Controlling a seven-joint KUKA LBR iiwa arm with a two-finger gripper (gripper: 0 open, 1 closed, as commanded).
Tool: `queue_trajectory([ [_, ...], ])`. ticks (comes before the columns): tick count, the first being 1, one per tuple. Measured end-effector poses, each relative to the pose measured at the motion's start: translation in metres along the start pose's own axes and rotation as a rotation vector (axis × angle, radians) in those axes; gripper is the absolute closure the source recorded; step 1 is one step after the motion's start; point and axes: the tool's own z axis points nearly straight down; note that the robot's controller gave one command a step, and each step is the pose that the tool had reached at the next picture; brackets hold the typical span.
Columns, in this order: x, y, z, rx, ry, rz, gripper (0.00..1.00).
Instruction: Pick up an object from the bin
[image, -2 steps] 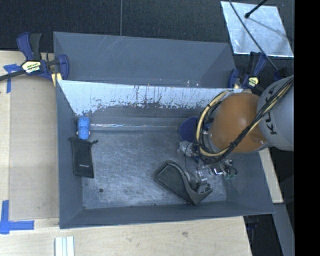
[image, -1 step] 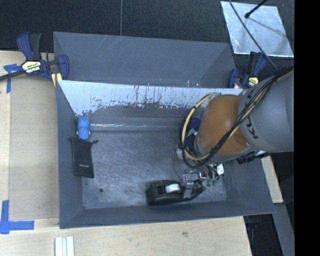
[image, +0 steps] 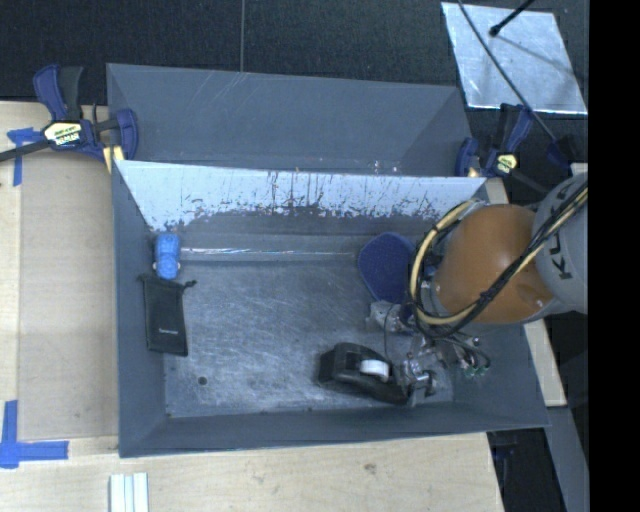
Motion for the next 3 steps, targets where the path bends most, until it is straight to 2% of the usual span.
queue_trajectory([
  [1, 0.004, 0.047, 0.001, 0.012, 0.003, -0.022, 0.00],
  [2, 0.009, 0.043, 0.000, 0.013, 0.023, -0.016, 1.00],
  [3, -0.005, 0.059, -0.082, 0.003, 0.004, -0.540, 1.00],
])
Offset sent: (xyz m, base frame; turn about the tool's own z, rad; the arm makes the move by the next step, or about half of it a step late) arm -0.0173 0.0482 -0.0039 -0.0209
